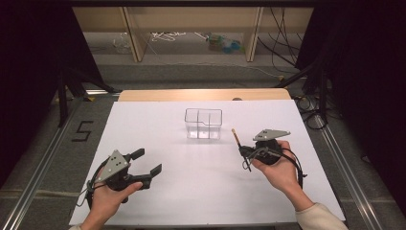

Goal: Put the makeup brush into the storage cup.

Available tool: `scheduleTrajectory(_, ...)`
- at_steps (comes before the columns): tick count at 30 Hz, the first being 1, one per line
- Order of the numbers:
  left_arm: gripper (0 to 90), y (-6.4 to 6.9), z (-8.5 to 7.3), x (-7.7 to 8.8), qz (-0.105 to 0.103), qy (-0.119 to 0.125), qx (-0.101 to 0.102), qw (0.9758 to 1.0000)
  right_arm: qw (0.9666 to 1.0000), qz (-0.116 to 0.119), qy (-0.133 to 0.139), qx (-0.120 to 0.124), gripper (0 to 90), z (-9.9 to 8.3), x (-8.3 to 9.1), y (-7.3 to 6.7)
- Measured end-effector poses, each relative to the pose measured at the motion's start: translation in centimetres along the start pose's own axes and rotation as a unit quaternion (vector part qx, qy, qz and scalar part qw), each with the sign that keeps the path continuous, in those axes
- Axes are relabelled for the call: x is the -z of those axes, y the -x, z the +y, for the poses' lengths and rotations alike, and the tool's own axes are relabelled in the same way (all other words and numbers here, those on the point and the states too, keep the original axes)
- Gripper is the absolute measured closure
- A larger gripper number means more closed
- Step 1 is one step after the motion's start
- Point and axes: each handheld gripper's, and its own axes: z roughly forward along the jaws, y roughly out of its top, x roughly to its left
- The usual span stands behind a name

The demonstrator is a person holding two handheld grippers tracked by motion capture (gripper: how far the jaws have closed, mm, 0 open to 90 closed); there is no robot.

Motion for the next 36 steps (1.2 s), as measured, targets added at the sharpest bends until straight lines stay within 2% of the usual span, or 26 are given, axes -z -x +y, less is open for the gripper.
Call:
scheduleTrajectory(1, 15.5, -0.01, 0.0, 0.0, 0.0, 0.0, 0.0, 1.0, 1.0, 0.0, 0.002, -0.005, 83.5, 0.02, 0.03, -0.07)
scheduleTrajectory(15, 15.4, -0.01, 0.0, 0.01, 0.0, 0.001, 0.0, 1.0, 0.9996, 0.002, 0.027, 0.0, 83.6, -0.03, -0.1, -0.38)
scheduleTrajectory(16, 15.5, -0.01, 0.0, 0.0, 0.0, 0.001, 0.0, 1.0, 0.9995, 0.001, 0.032, -0.006, 83.6, -0.03, -0.07, -0.5)
scheduleTrajectory(22, 15.5, 0.01, 0.0, -0.01, -0.001, 0.0, 0.0, 1.0, 0.9988, 0.003, 0.048, 0.006, 83.6, 0.0, -0.11, -0.49)
scheduleTrajectory(36, 15.5, 0.02, 0.01, -0.02, -0.001, 0.0, 0.0, 1.0, 0.9982, 0.0, 0.059, 0.005, 83.6, 0.02, -0.05, -0.54)
